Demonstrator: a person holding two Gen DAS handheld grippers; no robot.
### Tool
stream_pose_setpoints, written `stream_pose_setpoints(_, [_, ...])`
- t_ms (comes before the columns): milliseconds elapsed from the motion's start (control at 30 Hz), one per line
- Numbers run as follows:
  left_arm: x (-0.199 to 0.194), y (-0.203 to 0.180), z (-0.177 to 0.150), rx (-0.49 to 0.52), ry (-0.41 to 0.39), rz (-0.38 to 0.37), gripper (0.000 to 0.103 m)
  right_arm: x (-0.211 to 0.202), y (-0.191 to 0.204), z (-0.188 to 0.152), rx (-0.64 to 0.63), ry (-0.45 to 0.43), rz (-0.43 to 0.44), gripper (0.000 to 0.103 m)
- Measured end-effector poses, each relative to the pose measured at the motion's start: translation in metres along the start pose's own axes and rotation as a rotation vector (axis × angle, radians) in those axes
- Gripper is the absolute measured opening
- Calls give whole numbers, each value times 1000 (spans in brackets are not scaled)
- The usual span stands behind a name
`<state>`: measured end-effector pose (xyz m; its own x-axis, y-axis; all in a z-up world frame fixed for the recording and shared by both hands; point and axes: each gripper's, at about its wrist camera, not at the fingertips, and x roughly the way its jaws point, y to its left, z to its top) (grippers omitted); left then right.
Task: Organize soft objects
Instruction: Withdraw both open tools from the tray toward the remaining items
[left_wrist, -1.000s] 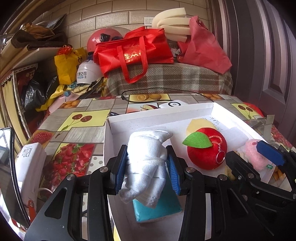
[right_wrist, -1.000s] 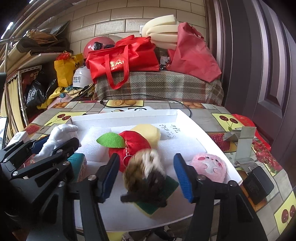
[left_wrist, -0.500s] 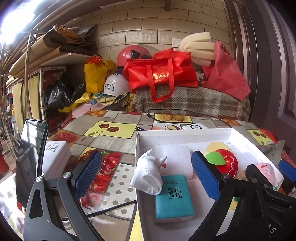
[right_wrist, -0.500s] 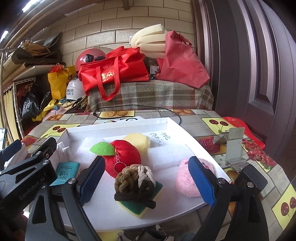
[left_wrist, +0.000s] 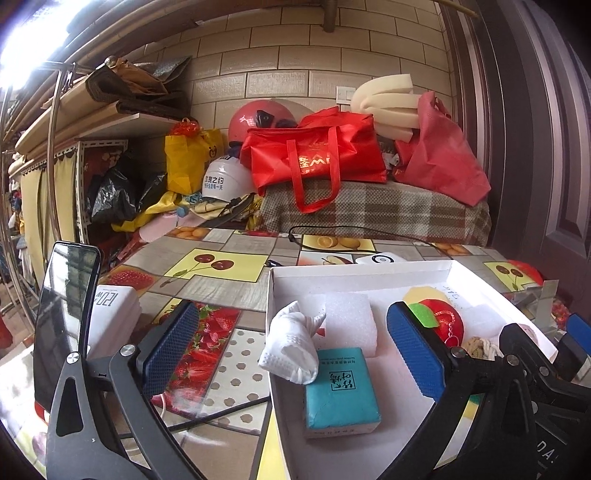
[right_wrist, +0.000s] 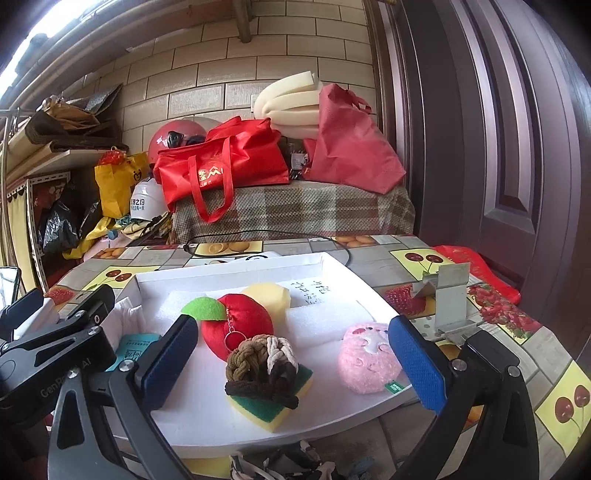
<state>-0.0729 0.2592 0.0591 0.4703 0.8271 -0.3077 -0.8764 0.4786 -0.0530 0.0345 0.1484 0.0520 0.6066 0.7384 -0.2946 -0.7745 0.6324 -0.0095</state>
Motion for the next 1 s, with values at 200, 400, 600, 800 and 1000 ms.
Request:
stream_pose_setpoints(200, [-10, -4, -3, 28, -3, -23, 103, -11, -5, -5, 7, -7, -3, 103])
stream_pose_setpoints(400, [-18, -4, -6, 37, -4, -37, 103, -24, -12, -9, 21, -13, -6, 103])
stream_pose_setpoints(600, [-27, -6, -10, 61, 10, -64, 103, -36, -17, -13, 15, -9, -1, 103])
stream_pose_setpoints(800, [-40, -7, -15, 88, 31, -139, 103, -47, -30, -17, 25, 10, -6, 103])
stream_pose_setpoints(1000, [-58, -13, -23, 143, 73, -243, 103, -60, -50, -23, 41, 35, -14, 103])
